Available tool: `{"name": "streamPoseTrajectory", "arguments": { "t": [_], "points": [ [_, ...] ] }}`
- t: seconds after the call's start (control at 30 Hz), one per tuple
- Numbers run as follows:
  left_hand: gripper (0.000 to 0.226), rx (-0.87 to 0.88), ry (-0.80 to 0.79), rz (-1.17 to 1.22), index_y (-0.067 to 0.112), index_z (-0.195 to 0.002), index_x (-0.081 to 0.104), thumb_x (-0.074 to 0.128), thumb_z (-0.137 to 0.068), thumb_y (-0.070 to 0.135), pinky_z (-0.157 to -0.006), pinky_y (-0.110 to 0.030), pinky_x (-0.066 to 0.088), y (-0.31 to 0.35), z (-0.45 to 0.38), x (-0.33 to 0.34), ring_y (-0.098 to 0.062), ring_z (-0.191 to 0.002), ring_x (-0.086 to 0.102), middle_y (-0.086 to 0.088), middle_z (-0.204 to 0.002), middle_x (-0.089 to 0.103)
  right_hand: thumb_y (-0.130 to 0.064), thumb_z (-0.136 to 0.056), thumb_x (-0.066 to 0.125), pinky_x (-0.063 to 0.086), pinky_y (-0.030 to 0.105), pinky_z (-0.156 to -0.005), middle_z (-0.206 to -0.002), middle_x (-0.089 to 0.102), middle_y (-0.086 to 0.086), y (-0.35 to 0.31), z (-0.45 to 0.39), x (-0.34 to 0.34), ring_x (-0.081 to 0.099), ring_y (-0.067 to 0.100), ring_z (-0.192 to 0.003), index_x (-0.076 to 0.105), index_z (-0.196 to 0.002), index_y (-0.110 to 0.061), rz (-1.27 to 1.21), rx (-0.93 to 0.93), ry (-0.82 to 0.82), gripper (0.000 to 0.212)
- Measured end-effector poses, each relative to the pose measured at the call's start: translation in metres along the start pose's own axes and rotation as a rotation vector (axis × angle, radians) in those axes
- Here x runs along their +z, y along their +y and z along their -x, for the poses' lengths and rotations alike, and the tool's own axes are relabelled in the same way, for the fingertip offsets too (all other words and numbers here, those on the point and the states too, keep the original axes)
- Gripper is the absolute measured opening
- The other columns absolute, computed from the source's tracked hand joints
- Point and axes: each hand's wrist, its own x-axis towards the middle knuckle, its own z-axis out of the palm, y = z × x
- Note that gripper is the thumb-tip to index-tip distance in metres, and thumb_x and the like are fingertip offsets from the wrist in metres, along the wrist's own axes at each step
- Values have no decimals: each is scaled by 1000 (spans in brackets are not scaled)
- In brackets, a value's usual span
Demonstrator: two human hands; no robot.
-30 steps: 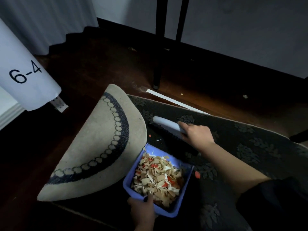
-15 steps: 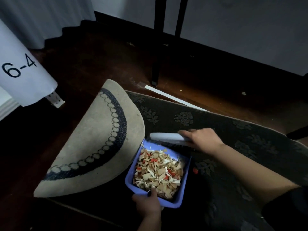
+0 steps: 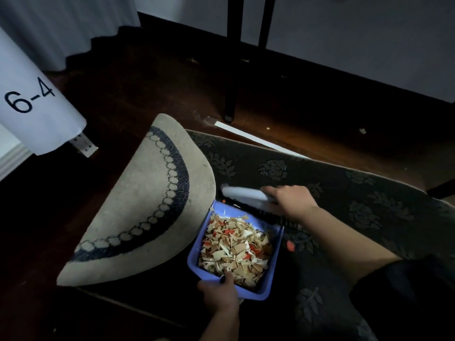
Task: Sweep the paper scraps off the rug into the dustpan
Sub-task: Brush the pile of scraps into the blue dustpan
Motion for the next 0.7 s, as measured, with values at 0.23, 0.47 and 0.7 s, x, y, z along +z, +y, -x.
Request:
{"name": "streamPoseTrajectory", "arguments": {
  "t": [0.23,0.47,0.7],
  "points": [
    [59,26,-24,6,-12,-125,40,72,-83,14,-84,-43,52,-5,0,-4,-42,-104,61,-31,-119,56,-42,-96,44,47,27,-63,-115,63,-7,19,27,-13,64,18,-89,31,-141,-41,-31,-92,79,47],
    [60,27,-15,2,-11,-126,39,72,-83,14,-81,-41,50,-4,2,-8,-42,-103,61,-31,-119,57,-40,-97,42,42,29,-59,-118,60,-1,17,22,-16,65,24,-88,30,-142,-33,34,58,161,47],
    [57,12,-9,9,-11,-126,39,70,-84,12,-84,-41,49,-4,2,-8,-42,-107,59,-31,-121,55,-38,-96,45,48,33,-71,-117,61,1,12,18,15,63,26,-96,33,-139,-33,-47,91,30,45]
  ]
}}
